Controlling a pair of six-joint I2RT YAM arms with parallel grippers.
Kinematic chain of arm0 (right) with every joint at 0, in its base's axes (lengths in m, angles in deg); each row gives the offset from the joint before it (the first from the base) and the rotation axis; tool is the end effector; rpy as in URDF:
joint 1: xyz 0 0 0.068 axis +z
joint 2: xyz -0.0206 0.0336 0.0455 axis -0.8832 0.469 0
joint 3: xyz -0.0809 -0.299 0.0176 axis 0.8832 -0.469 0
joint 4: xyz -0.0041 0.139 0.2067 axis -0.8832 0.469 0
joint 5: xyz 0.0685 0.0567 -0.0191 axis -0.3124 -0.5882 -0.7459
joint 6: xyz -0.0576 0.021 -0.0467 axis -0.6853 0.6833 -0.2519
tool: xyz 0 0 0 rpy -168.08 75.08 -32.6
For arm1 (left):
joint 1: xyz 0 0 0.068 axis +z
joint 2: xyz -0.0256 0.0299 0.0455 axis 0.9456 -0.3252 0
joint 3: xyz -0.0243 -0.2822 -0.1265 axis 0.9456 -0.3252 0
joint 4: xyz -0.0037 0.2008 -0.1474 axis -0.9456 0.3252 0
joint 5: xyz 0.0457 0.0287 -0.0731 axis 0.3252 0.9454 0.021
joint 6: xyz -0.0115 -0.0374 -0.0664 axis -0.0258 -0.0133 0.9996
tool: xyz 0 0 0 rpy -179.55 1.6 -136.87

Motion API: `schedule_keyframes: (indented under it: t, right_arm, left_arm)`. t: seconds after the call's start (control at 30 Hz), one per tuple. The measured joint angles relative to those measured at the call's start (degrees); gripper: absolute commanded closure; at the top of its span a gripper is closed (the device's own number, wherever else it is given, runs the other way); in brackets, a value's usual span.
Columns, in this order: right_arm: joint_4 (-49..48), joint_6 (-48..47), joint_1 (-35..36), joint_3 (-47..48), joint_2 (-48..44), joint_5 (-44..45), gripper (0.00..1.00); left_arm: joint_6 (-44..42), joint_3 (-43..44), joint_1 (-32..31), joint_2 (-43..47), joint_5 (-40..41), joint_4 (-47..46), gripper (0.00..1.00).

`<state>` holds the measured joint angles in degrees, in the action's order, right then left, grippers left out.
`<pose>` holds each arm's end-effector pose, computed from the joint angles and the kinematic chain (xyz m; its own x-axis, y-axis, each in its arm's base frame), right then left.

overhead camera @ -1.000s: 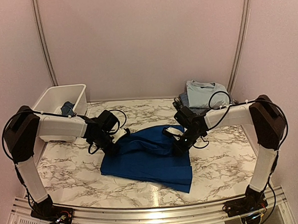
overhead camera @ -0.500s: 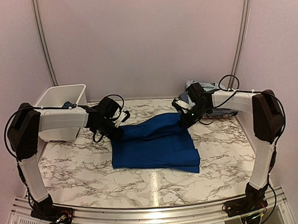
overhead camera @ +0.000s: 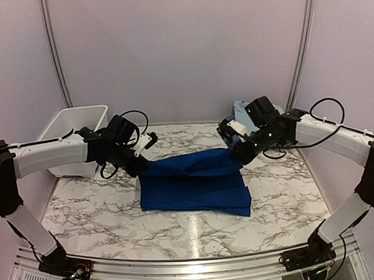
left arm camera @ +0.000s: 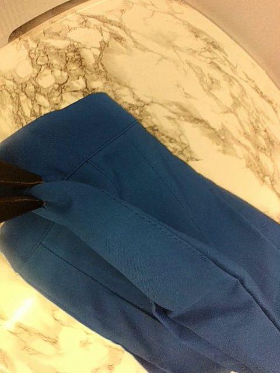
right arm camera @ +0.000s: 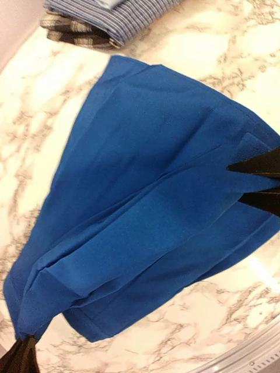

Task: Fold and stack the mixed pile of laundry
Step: Fold the flattened skirt at the center of the board.

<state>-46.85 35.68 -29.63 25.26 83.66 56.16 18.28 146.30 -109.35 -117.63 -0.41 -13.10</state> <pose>0.2683 0.1860 0.3101 -0.5952 -0.5200 -0.6127 -0.7047 0.7042 0.0869 0.2866 -0.2287 0.2747 -0.4601 0.5763 -0.6754 0.7213 0.6861 0.0942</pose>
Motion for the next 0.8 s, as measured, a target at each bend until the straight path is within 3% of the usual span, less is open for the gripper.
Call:
schedule_keyframes:
  t: [0.2, 0.27, 0.37, 0.5, 0.57, 0.6, 0.63, 0.8]
  right_arm:
    - [-4.00, 2.80, 2.19, -15.13, -2.08, -1.16, 1.00]
    - [-5.62, 3.50, 2.47, -19.69, -1.14, -1.75, 0.91]
    - [-6.47, 4.28, 2.69, -22.64, 0.98, -2.78, 0.70]
    - [-5.49, 5.18, 2.75, -22.34, -0.70, -3.52, 0.42]
    - [-3.54, 5.20, 2.73, -20.37, -3.37, -3.54, 0.34]
    - [-2.67, 5.27, 2.73, -18.86, -5.05, -3.58, 0.32]
    - [-2.21, 5.31, 2.73, -17.09, -6.69, -3.72, 0.32]
    - [-1.99, 5.31, 2.67, -9.84, -10.88, -5.73, 0.37]
  left_arm:
    - [-0.02, -8.04, -3.15, 0.57, -0.85, -0.44, 0.96]
    - [0.26, -10.32, -4.61, -0.76, -0.55, -1.14, 0.77]
    - [1.07, -12.46, -6.88, -3.06, 0.39, -1.88, 0.62]
    - [2.14, -13.90, -7.30, -1.70, 0.52, -2.05, 0.31]
    - [2.54, -14.69, -7.39, 1.49, 0.04, -1.99, 0.16]
    - [2.86, -14.97, -7.39, 3.74, -0.20, -1.90, 0.05]
    - [3.17, -15.04, -7.39, 6.14, -0.46, -1.90, 0.02]
    - [6.03, -15.02, -7.39, 15.06, -0.15, -3.34, 0.01]
